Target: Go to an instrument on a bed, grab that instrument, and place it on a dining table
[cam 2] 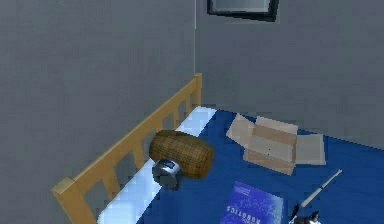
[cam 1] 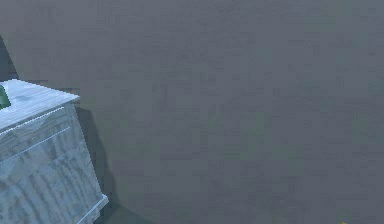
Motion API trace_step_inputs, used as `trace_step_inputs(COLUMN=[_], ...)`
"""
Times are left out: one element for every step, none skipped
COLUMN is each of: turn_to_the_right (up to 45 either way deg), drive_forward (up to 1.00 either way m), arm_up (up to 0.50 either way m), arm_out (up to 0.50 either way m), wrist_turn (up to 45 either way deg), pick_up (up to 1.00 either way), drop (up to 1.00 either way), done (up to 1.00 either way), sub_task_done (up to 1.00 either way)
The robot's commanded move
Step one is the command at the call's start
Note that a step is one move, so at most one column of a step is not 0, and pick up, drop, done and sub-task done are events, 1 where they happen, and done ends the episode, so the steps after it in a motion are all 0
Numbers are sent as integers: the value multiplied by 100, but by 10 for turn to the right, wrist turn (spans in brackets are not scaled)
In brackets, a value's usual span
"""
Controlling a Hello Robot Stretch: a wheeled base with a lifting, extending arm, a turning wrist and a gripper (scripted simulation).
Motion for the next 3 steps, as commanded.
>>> trace_step_inputs(turn_to_the_right=[0, 0, 0], drive_forward=[0, 0, 0], arm_up=[0, 0, 0], arm_out=[40, 0, 0], wrist_turn=[0, 450, 450], pick_up=[0, 0, 0], drop=[0, 0, 0], done=[0, 0, 0], sub_task_done=[0, 0, 0])
